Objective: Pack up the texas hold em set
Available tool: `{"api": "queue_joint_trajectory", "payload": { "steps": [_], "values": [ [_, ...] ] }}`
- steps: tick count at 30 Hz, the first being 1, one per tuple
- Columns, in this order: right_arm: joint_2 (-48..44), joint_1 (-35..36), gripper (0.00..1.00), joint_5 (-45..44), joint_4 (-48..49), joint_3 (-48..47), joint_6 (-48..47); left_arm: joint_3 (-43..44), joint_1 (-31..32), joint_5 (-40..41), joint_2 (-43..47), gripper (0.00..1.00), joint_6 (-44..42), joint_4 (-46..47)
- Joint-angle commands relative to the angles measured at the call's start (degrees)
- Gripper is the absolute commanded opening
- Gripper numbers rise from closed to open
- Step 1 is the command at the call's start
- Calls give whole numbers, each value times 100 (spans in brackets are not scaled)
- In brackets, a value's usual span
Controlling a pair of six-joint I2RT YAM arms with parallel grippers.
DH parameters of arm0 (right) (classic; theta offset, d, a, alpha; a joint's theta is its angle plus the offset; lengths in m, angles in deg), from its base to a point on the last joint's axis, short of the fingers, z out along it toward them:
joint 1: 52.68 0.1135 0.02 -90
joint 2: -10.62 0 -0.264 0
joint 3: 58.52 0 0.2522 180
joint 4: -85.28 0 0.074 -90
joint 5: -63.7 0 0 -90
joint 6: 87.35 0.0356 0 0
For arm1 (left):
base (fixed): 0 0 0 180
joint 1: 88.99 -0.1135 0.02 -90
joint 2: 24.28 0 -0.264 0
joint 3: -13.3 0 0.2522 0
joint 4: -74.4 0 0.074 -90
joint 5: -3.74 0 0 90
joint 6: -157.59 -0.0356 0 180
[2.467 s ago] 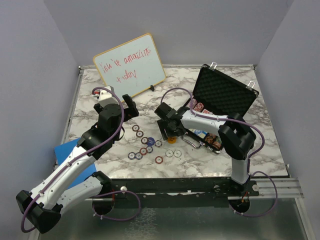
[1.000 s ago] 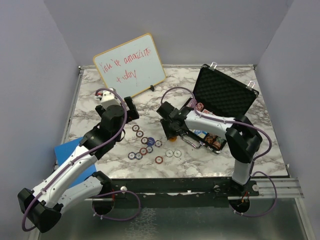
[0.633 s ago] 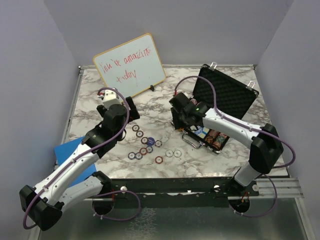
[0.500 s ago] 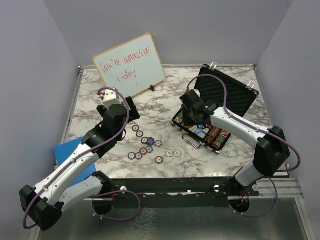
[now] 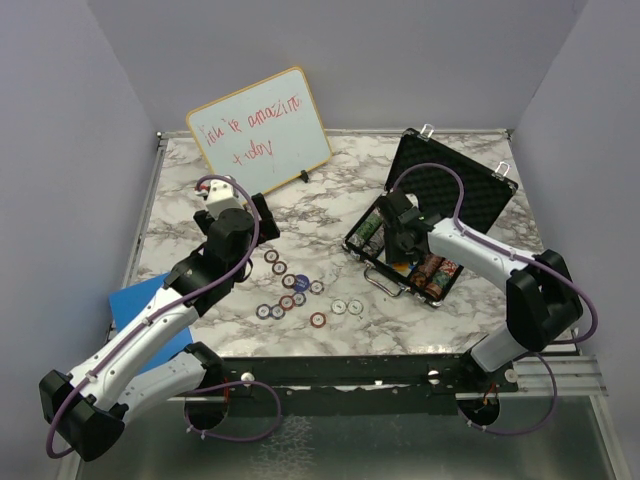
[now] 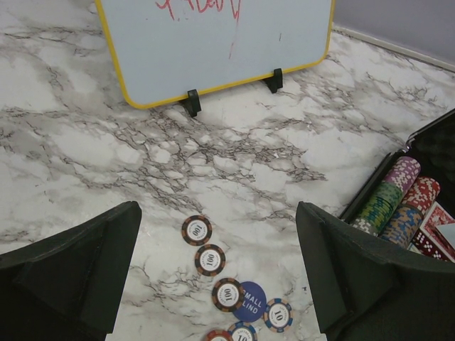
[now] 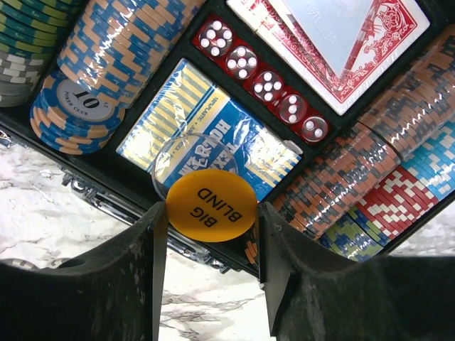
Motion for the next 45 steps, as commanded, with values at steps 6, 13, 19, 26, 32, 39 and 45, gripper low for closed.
{"api": "queue_joint_trajectory", "payload": {
  "steps": [6, 13, 19, 26, 32, 39, 45],
  "values": [
    [165, -58, 55, 125, 213, -23, -70, -79, -17, 67, 18, 99, 32, -64],
    [-3, -57, 64, 236, 144, -184, -80, -88, -17, 56, 50, 99, 33, -69],
    [-233, -21, 64, 837, 327, -286, -250, -87, -18, 65, 103, 99, 33, -74],
    [123, 1035, 63, 932, 801, -635, -60, -82, -17, 250, 242, 99, 59, -108],
    [1278, 1966, 63, 851, 1091, -1313, -6, -94, -18, 610, 486, 99, 127, -213],
    [2460, 2577, 67, 641, 1067, -2298, -554, -162, -17, 841, 743, 99, 165, -245],
    [2984, 2724, 74, 634, 989, -2711, -803, -176, -17, 845, 783, 99, 165, -279]
  ]
}}
